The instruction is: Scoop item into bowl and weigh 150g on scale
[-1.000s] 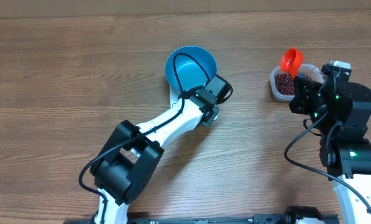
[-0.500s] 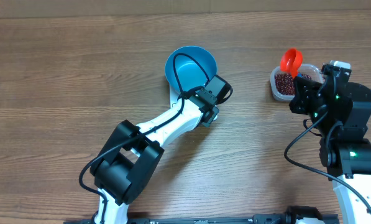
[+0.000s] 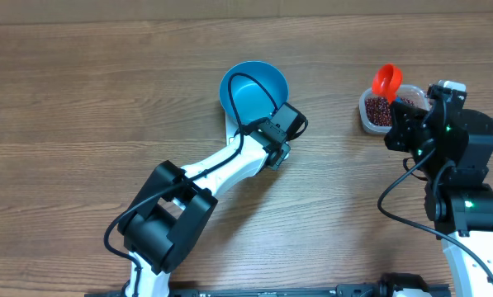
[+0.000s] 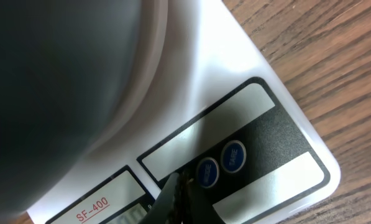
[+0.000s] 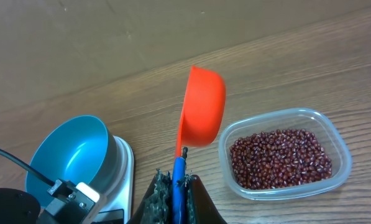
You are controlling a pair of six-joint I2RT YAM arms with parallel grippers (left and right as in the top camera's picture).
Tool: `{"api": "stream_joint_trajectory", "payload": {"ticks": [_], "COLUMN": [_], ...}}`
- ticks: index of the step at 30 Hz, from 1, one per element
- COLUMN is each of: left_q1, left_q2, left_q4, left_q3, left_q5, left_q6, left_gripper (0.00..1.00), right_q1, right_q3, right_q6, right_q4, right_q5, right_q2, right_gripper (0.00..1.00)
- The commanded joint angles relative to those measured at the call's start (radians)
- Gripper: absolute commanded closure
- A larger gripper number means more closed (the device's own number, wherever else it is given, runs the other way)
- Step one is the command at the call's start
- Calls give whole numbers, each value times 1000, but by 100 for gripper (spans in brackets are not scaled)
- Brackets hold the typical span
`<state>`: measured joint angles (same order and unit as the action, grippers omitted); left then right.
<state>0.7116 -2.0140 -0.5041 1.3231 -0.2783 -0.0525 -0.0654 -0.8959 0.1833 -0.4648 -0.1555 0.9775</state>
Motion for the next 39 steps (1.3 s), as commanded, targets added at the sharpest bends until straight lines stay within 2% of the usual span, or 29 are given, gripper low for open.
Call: {"api": "stream_joint_trajectory", "payload": {"ticks": [1, 11, 23, 27, 30, 34, 36, 37, 39], "left_q1": [-4, 31, 0, -91, -185, -260, -282, -288, -288], "left_q2": [-22, 117, 380, 451, 482, 489, 488, 488, 488], "left_q4": [-10, -84, -278, -327, -384, -441, -464, -478, -496], "left_q3": [-11, 137, 146, 146, 146, 146, 146, 146, 146], "left_q5": [6, 6, 27, 172, 313, 357, 358, 358, 357], "left_q6": [-14, -6, -15, 10, 79, 110, 113, 123, 148], "left_gripper": [96, 96, 96, 96, 96, 94, 44, 22, 3], "right_q1": [-8, -8, -8, -8, -8, -8, -8, -8, -8], "right_q3": [-34, -34, -34, -34, -34, -34, -34, -34, -34], "right_q6": [-3, -3, -6, -6, -7, -14, -14, -14, -14], "right_q4": [-1, -1, -1, -7, -21, -35, -42, -42, -43], "right_q5": [9, 9, 9, 8, 8, 9, 8, 8, 8], "right_q2": [-5, -5, -5, -5, -5, -5, -5, -5, -5], "right_gripper": [96, 96, 96, 96, 96, 96, 96, 97, 96]}}
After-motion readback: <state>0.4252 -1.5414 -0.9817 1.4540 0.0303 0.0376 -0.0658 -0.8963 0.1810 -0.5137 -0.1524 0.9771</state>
